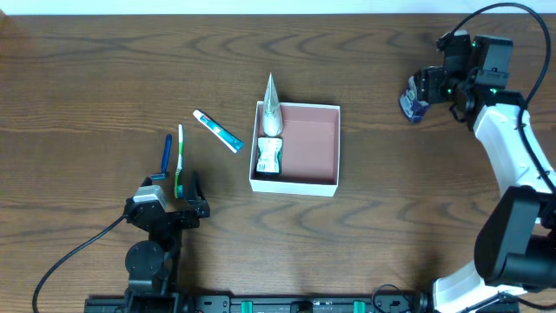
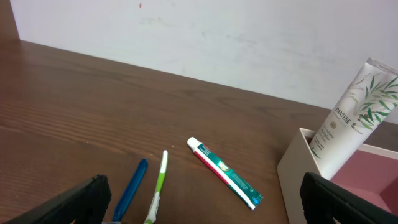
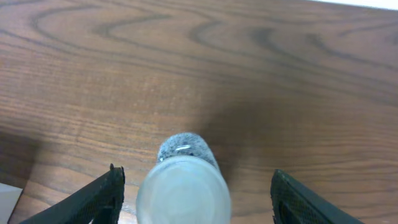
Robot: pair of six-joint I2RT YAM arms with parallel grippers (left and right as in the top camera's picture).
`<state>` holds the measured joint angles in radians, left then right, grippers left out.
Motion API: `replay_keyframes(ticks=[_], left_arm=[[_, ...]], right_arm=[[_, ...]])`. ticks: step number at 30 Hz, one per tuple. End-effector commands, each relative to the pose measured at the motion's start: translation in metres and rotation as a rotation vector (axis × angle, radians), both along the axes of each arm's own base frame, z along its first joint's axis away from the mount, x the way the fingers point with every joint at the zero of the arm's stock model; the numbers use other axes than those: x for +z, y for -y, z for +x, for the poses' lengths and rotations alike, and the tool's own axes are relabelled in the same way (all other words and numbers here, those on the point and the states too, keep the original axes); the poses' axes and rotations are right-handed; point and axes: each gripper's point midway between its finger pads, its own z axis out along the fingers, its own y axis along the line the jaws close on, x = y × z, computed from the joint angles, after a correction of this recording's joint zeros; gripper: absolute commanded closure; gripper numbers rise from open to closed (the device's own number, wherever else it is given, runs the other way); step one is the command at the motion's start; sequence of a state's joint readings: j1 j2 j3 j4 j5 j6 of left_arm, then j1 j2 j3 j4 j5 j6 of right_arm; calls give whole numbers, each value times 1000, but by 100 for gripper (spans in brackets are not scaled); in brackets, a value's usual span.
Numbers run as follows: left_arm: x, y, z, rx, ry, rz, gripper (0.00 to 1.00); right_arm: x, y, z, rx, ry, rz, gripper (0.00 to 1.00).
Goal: Pack container
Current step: 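Lift the pump bottle and carry it over the box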
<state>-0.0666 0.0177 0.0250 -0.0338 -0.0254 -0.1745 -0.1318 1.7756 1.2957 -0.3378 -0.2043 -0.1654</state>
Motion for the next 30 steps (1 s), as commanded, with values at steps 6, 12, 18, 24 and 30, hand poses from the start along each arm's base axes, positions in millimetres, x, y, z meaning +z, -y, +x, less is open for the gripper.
replay_keyframes(ticks=[6, 12, 18, 24, 30], left_arm=[[-19, -2, -1, 7, -59, 25, 2], [-19, -2, -1, 7, -59, 26, 2], [-19, -2, -1, 7, -59, 26, 2], [-19, -2, -1, 7, -59, 25, 2], [-19, -2, -1, 7, -59, 26, 2]], right_arm=[[-13, -4, 4, 11, -23, 43, 36], [-12, -4, 5, 0, -23, 52, 63], [-13, -4, 4, -6, -25, 59, 74], [-12, -4, 4, -7, -24, 60, 78], [12, -10, 4, -19, 22, 79, 80]])
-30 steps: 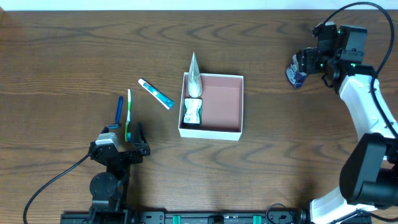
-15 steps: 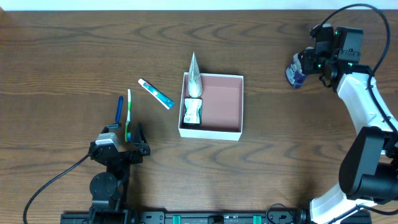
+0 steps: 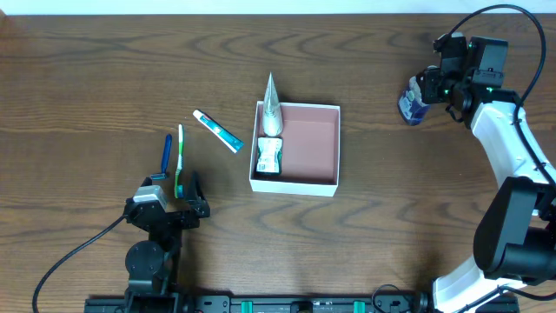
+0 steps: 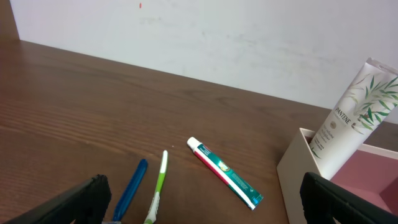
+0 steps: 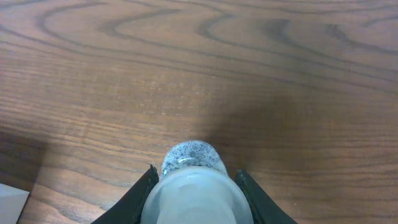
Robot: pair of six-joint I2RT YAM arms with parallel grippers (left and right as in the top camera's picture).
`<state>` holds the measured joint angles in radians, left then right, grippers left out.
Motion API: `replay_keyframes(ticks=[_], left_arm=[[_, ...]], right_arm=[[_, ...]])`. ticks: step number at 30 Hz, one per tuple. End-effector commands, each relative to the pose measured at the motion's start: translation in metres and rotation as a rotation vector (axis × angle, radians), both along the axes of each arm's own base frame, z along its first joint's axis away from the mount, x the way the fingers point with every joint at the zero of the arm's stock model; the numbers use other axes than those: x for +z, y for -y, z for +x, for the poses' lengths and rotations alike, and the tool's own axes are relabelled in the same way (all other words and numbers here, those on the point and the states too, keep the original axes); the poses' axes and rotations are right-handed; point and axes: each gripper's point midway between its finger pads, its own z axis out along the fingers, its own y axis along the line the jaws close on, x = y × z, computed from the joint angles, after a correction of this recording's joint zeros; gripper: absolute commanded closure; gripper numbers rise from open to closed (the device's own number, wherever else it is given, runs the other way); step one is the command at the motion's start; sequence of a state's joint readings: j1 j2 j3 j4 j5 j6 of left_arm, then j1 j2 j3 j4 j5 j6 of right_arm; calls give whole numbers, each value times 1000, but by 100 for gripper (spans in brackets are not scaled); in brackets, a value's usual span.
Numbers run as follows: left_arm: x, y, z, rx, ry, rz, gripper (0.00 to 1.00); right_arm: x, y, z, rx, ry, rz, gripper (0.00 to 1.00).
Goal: Pack container
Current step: 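Lift the pump bottle and carry it over the box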
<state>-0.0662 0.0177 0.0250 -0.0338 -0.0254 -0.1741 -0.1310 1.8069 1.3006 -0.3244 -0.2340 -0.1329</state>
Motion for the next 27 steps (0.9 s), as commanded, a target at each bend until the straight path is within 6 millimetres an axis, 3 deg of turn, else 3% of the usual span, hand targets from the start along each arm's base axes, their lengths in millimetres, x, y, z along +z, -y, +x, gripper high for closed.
replay_keyframes(ticks=[1, 9, 18, 22, 27], left_arm=[[-19, -2, -1, 7, -59, 25, 2], [-19, -2, -1, 6, -59, 25, 2], [-19, -2, -1, 6, -59, 25, 2], [-19, -2, -1, 6, -59, 25, 2], [-19, -2, -1, 7, -59, 25, 2]], right_arm=[[29, -7, 0, -26, 47, 45, 81], [99, -30, -21, -108, 141, 121, 90], [176, -73, -78, -214, 257, 109, 91], [184, -90, -98, -272, 263, 122, 92], [170, -121, -109, -297, 197, 192, 95]])
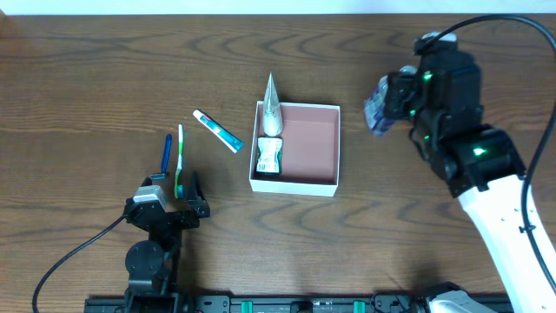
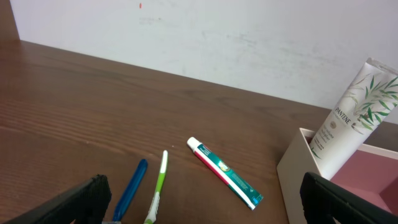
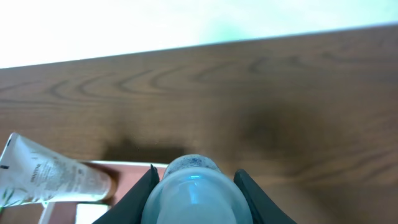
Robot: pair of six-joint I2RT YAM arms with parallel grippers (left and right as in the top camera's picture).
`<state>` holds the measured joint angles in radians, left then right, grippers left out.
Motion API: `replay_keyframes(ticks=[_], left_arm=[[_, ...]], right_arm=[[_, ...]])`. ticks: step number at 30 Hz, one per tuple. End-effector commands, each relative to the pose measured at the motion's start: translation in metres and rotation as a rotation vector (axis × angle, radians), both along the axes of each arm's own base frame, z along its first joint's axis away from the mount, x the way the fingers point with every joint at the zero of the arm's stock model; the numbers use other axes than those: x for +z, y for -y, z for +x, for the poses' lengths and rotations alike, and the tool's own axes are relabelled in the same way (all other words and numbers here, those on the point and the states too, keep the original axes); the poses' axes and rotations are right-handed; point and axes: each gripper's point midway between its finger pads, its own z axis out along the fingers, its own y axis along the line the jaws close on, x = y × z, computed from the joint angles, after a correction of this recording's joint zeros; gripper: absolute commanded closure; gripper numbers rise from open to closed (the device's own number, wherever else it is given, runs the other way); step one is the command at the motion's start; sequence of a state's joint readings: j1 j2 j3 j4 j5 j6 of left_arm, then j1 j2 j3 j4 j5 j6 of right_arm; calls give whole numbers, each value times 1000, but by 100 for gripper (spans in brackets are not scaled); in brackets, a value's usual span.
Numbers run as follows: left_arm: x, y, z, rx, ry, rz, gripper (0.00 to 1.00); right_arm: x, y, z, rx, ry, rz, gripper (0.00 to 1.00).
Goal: Pack container
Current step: 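Lift the pump bottle and carry it over the box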
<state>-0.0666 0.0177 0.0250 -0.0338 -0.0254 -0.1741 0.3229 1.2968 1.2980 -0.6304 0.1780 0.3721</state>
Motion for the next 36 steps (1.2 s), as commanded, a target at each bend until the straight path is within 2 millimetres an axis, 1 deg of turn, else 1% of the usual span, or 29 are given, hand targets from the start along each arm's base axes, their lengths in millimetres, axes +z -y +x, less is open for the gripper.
replay_keyframes(ticks=[1, 5, 14, 18, 24, 27, 36], left_arm=[[-19, -2, -1, 7, -59, 25, 2], [-19, -2, -1, 7, -59, 25, 2], [-19, -2, -1, 7, -59, 25, 2], [-19, -2, -1, 7, -59, 25, 2], [-19, -2, -1, 7, -59, 25, 2], [-19, -2, -1, 7, -59, 25, 2], [-19, -2, -1, 7, -59, 25, 2]], right_arm=[[8, -8, -1, -103, 19, 90, 95], [-3, -36, -3, -91, -17, 152, 96], [-27, -95, 2, 11, -48, 170, 96], [-43, -116, 4, 46, -71, 157, 97], [-67, -131, 10, 63, -107, 134, 96], [-76, -135, 15, 64, -113, 129, 97], [-90, -144, 29, 61, -101, 133, 97]])
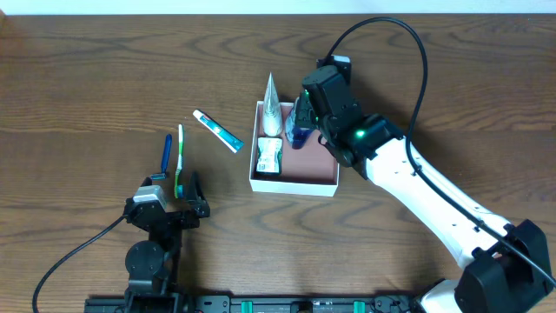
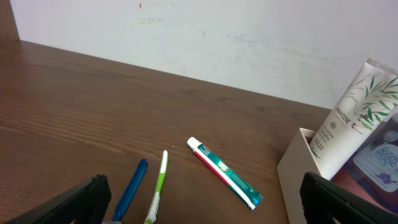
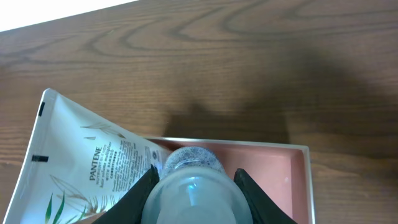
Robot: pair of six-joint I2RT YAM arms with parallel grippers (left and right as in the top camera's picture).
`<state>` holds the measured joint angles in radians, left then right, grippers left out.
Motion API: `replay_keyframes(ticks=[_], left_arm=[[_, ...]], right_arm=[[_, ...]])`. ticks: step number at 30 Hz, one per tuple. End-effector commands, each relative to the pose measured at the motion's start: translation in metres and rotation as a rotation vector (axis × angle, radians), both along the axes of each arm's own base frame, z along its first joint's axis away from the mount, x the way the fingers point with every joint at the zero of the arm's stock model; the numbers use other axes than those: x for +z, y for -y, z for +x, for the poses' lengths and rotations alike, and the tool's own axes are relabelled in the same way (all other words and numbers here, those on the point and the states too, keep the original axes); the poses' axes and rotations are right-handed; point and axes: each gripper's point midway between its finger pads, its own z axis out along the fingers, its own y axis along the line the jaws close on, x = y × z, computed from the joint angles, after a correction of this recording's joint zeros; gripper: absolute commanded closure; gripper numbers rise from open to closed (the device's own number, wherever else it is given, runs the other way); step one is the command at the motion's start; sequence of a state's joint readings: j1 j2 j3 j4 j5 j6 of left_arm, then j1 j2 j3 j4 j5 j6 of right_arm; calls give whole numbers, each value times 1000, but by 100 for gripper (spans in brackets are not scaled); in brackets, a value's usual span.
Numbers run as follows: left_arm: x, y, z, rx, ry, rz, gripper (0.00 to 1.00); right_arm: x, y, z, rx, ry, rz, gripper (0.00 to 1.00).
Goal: Pack container
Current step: 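Lift the pump bottle and carry it over the box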
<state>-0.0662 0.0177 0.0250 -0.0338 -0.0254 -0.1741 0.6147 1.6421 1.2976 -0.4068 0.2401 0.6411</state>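
The white box with a pink floor (image 1: pixel 321 183) stands mid-table. A white Pantene tube (image 1: pixel 271 106) leans in its back left corner, a small green-and-white packet (image 1: pixel 268 156) in front of it. My right gripper (image 1: pixel 304 122) is shut on a clear blue bottle (image 3: pixel 193 190) and holds it over the box's back left part, beside the tube (image 3: pixel 81 162). A toothpaste tube (image 1: pixel 217 130), a green toothbrush (image 1: pixel 180 159) and a blue toothbrush (image 1: pixel 167 155) lie on the table left of the box. My left gripper (image 2: pixel 199 214) stands open near the front edge, nothing between its fingers.
The box's near wall (image 2: pixel 298 180) rises at the right of the left wrist view, with the bottle (image 2: pixel 379 163) showing behind it. Dark wood table (image 1: pixel 104 69) all round; a white wall behind it.
My right gripper has carried the bottle from right of the box to over its back left part, next to the Pantene tube. The left arm has not moved.
My right gripper stood open around the bottle at the table's far right. Then it was shut on it there. Then it held the bottle above the table just right of the box, and now over the box's inside.
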Motion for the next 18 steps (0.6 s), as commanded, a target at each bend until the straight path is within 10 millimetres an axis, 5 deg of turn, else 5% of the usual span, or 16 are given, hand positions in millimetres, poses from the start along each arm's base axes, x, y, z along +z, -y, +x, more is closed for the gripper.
replay_keyframes(ticks=[1, 18], left_arm=[[-19, -2, -1, 6, -59, 25, 2], [-19, -2, -1, 7, -59, 25, 2]], right_arm=[[6, -5, 6, -18, 28, 15, 96], [-23, -9, 19, -33, 14, -23, 96]])
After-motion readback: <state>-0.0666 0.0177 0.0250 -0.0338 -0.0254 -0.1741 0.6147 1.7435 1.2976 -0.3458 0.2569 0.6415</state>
